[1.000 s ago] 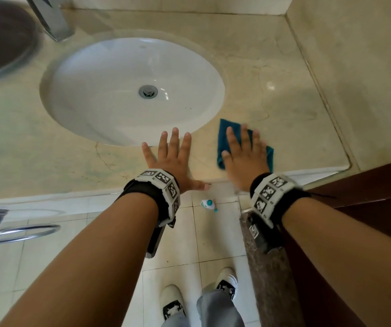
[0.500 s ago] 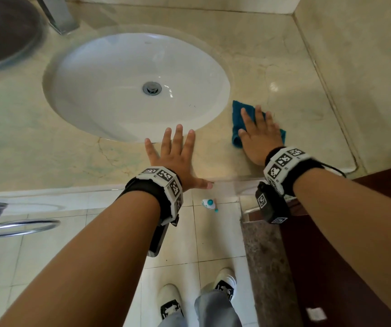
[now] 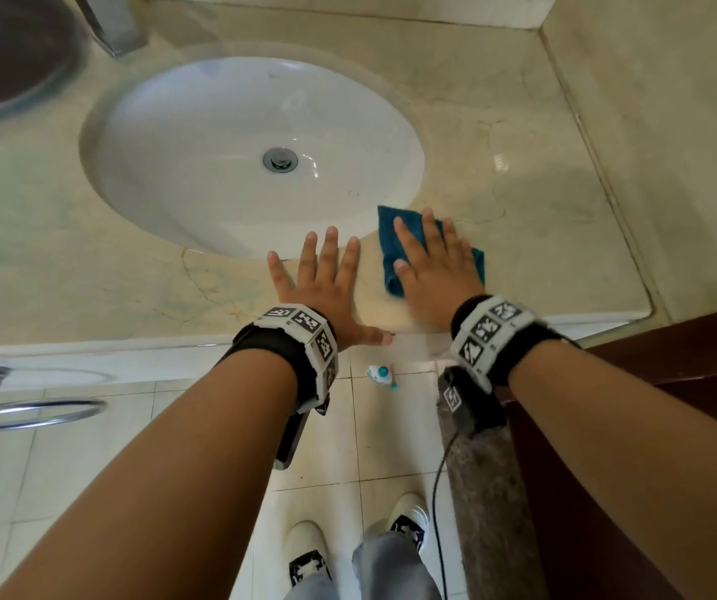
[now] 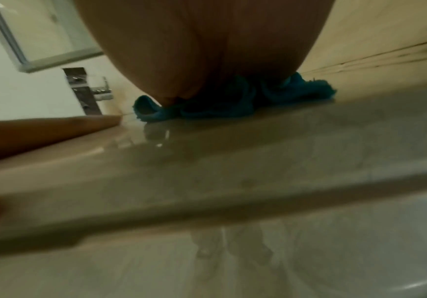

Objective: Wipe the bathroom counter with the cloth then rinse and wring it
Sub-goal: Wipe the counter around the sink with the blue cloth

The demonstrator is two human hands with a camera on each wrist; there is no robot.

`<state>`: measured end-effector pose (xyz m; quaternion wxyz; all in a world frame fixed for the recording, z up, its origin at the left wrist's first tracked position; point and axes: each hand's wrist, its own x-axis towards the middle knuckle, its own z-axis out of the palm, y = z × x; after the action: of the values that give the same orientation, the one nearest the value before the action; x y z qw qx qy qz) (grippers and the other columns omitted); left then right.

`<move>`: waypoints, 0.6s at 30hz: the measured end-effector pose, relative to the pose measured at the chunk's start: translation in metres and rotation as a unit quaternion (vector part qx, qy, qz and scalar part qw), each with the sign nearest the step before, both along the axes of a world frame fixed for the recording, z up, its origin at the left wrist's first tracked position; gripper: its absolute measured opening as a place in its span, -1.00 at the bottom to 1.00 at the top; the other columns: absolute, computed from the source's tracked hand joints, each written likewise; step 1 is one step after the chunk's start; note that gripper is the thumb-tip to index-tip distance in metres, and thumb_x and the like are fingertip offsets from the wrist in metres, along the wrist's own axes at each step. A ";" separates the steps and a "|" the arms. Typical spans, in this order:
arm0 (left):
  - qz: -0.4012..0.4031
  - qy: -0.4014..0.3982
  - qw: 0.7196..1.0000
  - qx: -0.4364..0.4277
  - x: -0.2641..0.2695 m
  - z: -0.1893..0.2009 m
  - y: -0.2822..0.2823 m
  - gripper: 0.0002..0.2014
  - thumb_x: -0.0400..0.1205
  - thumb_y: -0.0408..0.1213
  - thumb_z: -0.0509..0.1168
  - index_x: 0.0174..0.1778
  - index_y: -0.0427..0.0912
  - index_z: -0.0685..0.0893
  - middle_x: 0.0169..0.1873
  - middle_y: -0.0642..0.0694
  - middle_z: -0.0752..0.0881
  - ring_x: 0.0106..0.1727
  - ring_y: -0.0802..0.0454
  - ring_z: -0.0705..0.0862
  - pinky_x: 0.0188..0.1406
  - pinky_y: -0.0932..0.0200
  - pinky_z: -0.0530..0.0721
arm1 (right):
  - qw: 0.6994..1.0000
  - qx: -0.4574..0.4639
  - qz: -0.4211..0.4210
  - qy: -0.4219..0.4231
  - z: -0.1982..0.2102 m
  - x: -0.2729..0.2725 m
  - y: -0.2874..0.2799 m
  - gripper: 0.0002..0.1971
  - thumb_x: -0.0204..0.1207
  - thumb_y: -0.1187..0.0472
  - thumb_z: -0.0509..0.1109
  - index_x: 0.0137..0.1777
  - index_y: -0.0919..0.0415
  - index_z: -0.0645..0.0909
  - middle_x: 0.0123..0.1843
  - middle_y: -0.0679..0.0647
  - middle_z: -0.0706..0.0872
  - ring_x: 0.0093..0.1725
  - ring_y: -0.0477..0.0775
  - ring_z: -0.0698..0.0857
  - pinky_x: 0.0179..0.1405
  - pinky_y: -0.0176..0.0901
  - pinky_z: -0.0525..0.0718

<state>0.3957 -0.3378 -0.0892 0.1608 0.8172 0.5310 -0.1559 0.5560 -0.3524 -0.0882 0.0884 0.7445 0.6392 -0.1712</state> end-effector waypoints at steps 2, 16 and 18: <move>0.000 -0.003 1.000 -0.001 0.000 0.000 0.000 0.27 0.22 0.61 0.12 0.56 0.02 -0.49 0.58 -0.05 -0.48 0.60 -0.12 -0.45 0.44 -0.53 -0.33 | 1.000 -0.003 -0.024 -0.007 0.002 0.016 0.016 -0.43 0.70 -0.04 -0.18 0.64 -0.06 -0.33 0.67 0.11 -0.36 0.65 0.22 -0.30 0.62 0.18 -0.21; 0.001 -0.001 1.000 -0.007 0.001 0.003 0.000 0.27 0.22 0.62 0.10 0.56 0.02 -0.50 0.58 -0.06 -0.47 0.61 -0.13 -0.44 0.44 -0.56 -0.26 | 0.999 0.005 0.049 0.003 0.006 -0.023 -0.037 -0.36 0.70 -0.05 -0.10 0.64 0.01 -0.36 0.66 0.12 -0.41 0.64 0.22 -0.37 0.58 0.17 -0.31; 0.000 0.001 1.000 -0.011 0.001 0.004 0.000 0.27 0.22 0.62 0.10 0.56 0.02 -0.50 0.58 -0.05 -0.48 0.60 -0.13 -0.45 0.44 -0.55 -0.29 | 0.998 0.006 0.056 0.008 0.005 -0.016 -0.033 -0.38 0.70 -0.05 -0.10 0.64 -0.05 -0.34 0.66 0.08 -0.40 0.64 0.18 -0.36 0.58 0.13 -0.32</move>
<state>0.3968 -0.3375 -0.0854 0.1691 0.8154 0.5293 -0.1624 0.5400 -0.3854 -0.0828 0.0884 0.7065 0.6819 -0.1676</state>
